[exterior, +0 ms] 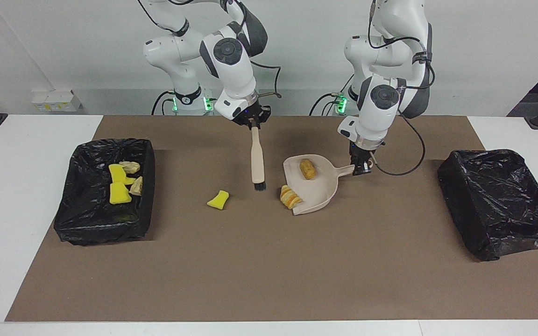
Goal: Sweep and dump trash in bin
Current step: 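Sweep the crumbs into the dustpan with the right gripper's brush, then sweep the yellow sponge piece into the dustpan with the right gripper's brush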
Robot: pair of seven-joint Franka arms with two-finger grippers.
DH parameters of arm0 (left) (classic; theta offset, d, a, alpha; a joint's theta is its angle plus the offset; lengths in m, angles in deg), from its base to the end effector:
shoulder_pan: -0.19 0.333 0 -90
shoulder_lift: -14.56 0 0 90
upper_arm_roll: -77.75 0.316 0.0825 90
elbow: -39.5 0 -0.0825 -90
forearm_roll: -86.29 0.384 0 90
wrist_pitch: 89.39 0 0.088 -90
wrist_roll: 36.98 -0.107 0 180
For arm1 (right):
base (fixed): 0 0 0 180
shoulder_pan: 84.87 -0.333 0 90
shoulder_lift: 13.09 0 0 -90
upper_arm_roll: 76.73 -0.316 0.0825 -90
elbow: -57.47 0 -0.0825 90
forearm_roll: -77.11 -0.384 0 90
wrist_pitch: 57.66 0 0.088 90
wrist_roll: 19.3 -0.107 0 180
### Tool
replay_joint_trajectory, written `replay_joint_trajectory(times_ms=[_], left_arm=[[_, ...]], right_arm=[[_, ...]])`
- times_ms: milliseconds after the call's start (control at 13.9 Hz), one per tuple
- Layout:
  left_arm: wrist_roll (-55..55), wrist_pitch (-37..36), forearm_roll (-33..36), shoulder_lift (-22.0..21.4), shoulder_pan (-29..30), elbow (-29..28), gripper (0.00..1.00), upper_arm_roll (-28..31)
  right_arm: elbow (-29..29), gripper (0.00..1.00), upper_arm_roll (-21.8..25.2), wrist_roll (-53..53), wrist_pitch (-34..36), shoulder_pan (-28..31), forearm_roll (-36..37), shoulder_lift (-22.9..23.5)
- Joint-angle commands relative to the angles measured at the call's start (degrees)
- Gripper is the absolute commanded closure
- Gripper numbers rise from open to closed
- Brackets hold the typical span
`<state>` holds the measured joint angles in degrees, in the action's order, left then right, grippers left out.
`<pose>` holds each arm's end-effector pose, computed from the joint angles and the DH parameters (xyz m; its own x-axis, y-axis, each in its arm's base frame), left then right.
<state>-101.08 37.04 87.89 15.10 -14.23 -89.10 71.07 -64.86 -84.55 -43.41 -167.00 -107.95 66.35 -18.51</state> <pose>0.4838 -0.1857 0.3588 0.0659 -0.9971 -0.0392 -0.9972 -0.0672 0.0336 0.4266 0.2722 0.4380 0.9809 0.0501 -0.1878 0.0347 -0.9958 -0.0844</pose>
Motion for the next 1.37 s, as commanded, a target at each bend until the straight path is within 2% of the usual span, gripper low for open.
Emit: replay_joint_trajectory(times_ms=[0, 144, 216, 361, 505, 649, 794, 938, 1082, 1299], left_arm=[[0.65, 1.45, 0.51, -0.89, 0.27, -1.48, 1.00, 0.18], [0.65, 1.62, 0.51, -0.89, 0.27, -1.39, 1.00, 0.18], [0.65, 1.71, 0.51, -0.89, 0.27, -1.39, 1.00, 0.18], [0.82, 1.80, 0.51, -0.89, 0.27, -1.48, 1.00, 0.09], [0.83, 1.80, 0.51, -0.80, 0.10, -1.48, 1.00, 0.09], [1.00, 1.71, 0.51, -0.89, 0.01, -1.48, 1.00, 0.09], [2.14, 1.01, 0.51, -0.89, -0.16, -1.39, 1.00, 0.09], [4.86, 0.05, 0.51, -0.98, -0.43, -1.39, 1.00, 0.18], [7.66, -0.74, 0.51, -1.15, -0.60, -1.30, 1.00, 0.18], [8.91, -2.24, 1.04, -1.42, -1.40, -1.30, 1.00, 0.26]], right_arm=[[-2.82, 1.00, -0.70, 7.54, -0.51, 7.83, 2.67, -0.64], [-2.65, 1.00, -0.70, 20.01, -2.70, 13.65, 3.02, 0.76], [-2.57, 1.00, -0.62, 21.89, -3.42, 15.50, 4.94, 1.72], [-2.48, 1.00, -0.70, 22.00, -4.12, 17.19, 11.35, 4.62], [-1.95, 1.00, -0.70, 22.87, -4.74, 20.86, 13.13, 5.86], [-1.51, 1.00, -0.79, 23.93, -6.05, 21.76, 13.40, 9.27], [-1.95, 1.00, -1.05, 23.41, -7.38, 20.45, 12.61, 10.43], [-1.78, 1.00, -1.06, 22.71, -7.90, 16.24, 11.38, 11.48], [-1.42, 1.00, -1.14, 18.85, -10.09, 11.33, 6.83, 13.41], [3.48, 1.00, -1.14, 13.67, -10.81, 4.20, 0.50, 16.84]])
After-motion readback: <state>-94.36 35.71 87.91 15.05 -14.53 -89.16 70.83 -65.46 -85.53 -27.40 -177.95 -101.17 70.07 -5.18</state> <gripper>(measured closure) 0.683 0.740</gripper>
